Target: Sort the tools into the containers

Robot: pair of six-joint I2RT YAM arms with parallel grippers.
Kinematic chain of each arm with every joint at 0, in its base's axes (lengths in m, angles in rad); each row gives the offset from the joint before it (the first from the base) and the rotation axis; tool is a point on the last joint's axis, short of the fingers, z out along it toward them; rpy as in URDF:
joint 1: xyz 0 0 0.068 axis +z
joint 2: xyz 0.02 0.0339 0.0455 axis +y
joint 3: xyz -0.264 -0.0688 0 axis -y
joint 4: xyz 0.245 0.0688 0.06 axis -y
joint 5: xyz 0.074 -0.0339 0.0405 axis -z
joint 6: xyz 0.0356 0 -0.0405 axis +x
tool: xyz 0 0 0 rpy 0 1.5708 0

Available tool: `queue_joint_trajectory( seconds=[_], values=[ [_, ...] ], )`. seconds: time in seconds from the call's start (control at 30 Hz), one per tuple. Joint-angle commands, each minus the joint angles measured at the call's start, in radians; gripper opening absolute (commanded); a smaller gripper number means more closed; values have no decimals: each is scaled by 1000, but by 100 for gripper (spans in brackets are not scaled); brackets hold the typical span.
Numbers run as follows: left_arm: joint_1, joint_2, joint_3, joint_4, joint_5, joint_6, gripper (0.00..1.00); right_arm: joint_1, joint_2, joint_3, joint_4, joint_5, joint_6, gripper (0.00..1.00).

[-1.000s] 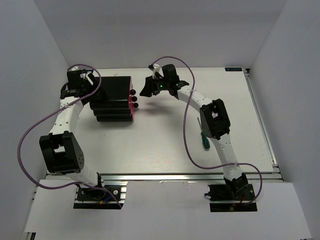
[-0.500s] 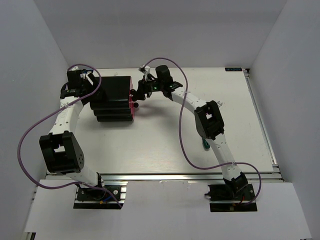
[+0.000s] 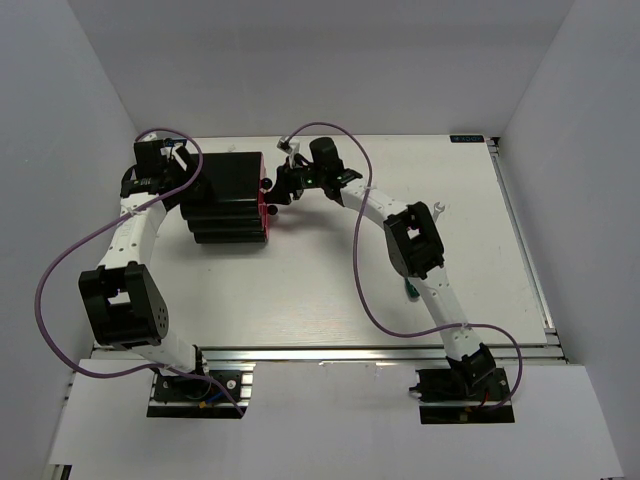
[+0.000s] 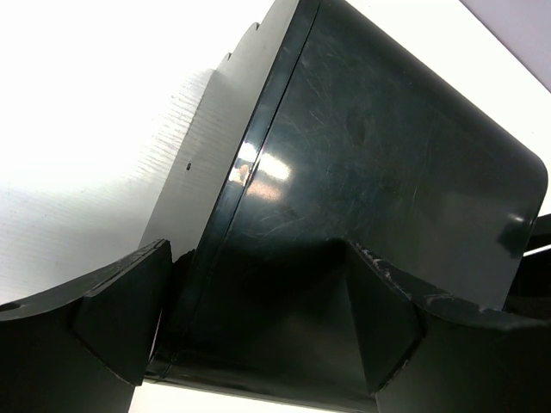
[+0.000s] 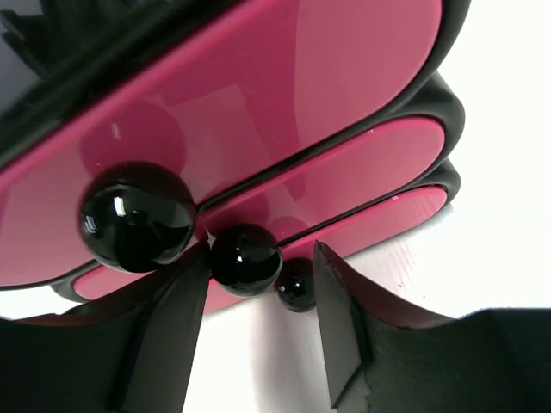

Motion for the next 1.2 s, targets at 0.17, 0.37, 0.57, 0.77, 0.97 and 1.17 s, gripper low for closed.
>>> queue_joint_trajectory(
  seconds=[0.17, 0.37, 0.57, 0.77, 0.97, 1.17],
  values=[
    [-21, 37, -18, -125, 49, 4, 90, 13, 14, 31, 75, -13, -18, 30],
    [-21, 34, -15, -125, 24, -5, 90, -19, -96, -126, 101, -10, -44, 20],
    [-21, 37, -8, -131, -5, -5, 90, -99, -202, -317, 124, -27, -60, 18],
    [-23, 40, -2, -129, -19, -8, 90, -157, -283, -447, 119, -39, -89, 19],
    [-21, 36, -2, -132, -31, -8, 90, -189, -314, -496, 104, -48, -116, 21],
    [-21, -3, -2, -125, -49, -19, 90, -192, -323, -484, 100, -62, -115, 49]
  ],
)
